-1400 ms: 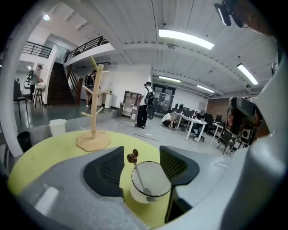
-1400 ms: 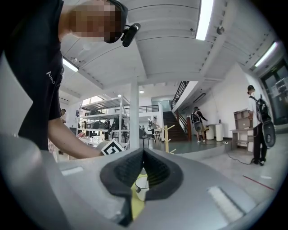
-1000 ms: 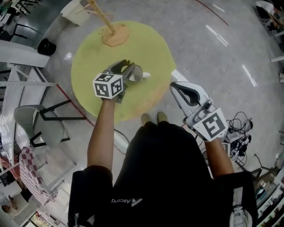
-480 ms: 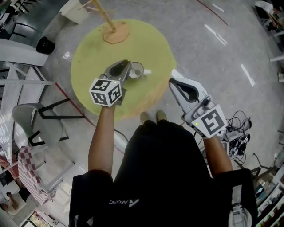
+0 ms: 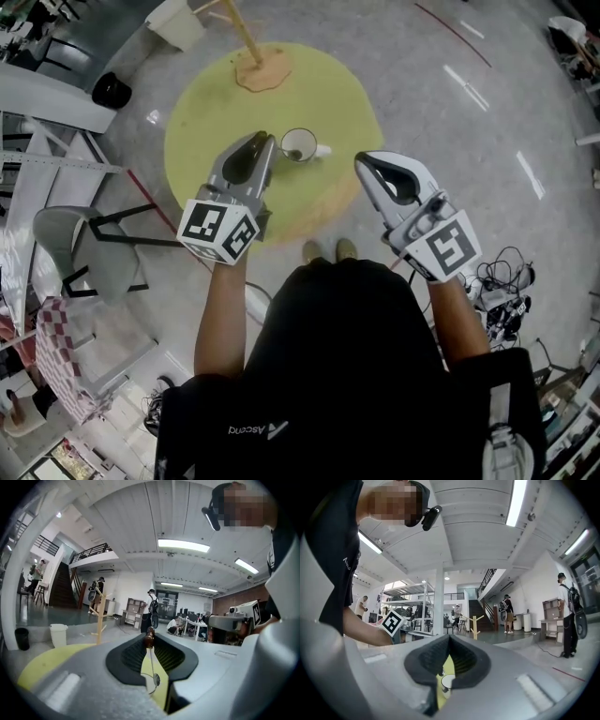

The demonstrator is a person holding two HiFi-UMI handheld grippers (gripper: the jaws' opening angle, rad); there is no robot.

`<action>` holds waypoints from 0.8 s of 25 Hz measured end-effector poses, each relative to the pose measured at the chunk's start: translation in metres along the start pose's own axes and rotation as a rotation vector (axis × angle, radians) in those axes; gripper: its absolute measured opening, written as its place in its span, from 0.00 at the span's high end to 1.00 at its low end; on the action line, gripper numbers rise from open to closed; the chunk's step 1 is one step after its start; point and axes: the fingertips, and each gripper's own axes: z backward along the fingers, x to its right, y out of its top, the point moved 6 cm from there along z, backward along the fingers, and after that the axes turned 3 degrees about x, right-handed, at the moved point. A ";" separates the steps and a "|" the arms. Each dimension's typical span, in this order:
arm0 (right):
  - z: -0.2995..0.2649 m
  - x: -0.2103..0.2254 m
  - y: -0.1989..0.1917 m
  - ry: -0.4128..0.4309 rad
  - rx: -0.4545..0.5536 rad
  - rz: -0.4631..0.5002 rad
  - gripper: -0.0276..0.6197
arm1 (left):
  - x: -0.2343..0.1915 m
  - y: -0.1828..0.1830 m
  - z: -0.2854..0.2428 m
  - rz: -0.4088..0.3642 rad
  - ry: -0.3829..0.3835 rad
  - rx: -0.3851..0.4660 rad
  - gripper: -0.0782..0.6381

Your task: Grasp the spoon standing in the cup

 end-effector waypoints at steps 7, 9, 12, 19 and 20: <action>-0.003 -0.019 0.018 0.033 0.039 0.005 0.95 | 0.023 0.038 0.047 0.026 0.065 0.130 0.81; -0.003 -0.024 0.022 0.039 0.042 0.005 0.95 | 0.025 0.044 0.059 0.035 0.086 0.164 0.81; -0.001 -0.032 0.025 0.051 0.054 0.019 0.95 | 0.029 0.050 0.074 0.041 0.109 0.196 0.81; 0.003 -0.041 0.026 0.055 0.057 0.029 0.95 | 0.033 0.054 0.092 0.034 0.133 0.219 0.81; 0.003 -0.042 0.026 0.058 0.056 0.029 0.95 | 0.034 0.055 0.093 0.030 0.134 0.221 0.81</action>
